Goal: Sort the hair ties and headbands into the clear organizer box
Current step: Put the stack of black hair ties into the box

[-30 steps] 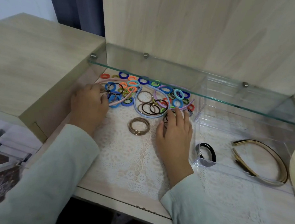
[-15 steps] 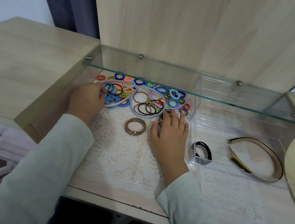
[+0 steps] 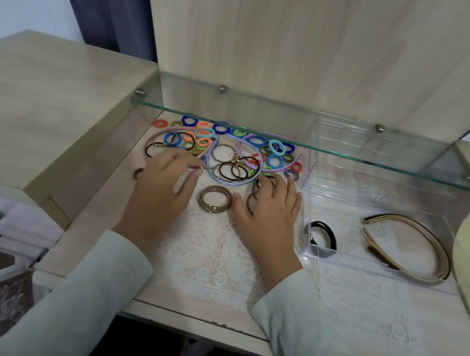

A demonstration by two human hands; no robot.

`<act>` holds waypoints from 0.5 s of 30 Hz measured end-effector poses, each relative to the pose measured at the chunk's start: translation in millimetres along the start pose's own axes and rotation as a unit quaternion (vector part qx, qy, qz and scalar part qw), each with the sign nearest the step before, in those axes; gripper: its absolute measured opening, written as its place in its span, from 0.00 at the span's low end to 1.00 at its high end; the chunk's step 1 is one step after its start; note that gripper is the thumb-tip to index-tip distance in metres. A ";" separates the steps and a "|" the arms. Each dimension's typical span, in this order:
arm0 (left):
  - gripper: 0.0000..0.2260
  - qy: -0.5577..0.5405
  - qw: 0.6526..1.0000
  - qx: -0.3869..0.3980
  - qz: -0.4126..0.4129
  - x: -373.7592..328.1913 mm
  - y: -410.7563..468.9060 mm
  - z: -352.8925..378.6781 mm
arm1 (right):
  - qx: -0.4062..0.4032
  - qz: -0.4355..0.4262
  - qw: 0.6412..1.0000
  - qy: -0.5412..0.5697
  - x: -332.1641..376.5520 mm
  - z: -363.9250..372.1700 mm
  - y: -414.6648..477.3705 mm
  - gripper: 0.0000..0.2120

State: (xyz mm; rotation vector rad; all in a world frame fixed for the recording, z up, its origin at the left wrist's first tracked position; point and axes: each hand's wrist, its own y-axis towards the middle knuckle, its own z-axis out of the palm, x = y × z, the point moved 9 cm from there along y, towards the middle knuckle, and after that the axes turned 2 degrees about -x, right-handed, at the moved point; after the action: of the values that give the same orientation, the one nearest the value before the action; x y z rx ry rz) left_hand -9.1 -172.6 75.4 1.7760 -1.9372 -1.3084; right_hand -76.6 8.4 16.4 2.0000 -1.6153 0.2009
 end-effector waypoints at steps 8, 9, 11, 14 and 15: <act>0.06 -0.035 0.995 0.042 0.080 -17.7 -17.3 17.8 | -0.008 -0.002 1.000 0.008 0.0 -1.0 -0.1 0.32; 0.06 -0.038 0.995 0.046 0.079 -15.7 -18.5 18.7 | -0.009 -0.001 1.000 0.009 -0.4 -0.9 -0.2 0.31; 0.07 -0.046 0.994 0.057 0.077 -12.3 -21.6 20.6 | -0.012 -0.003 1.000 0.009 -0.3 -0.8 -0.4 0.31; 0.07 -0.055 0.994 0.072 0.067 -8.2 -26.6 23.6 | -0.011 -0.005 1.000 0.007 0.3 -0.7 -0.4 0.31; 0.08 -0.056 0.994 0.075 0.063 -6.9 -27.2 24.6 | -0.012 -0.007 1.000 0.014 1.0 -1.6 -0.8 0.32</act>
State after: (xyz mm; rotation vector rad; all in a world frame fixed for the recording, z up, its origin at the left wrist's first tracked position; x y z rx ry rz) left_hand -4.7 -152.0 44.6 1.6444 -2.2224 -1.2754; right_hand -75.2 8.5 17.8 1.9807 -1.5784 0.2020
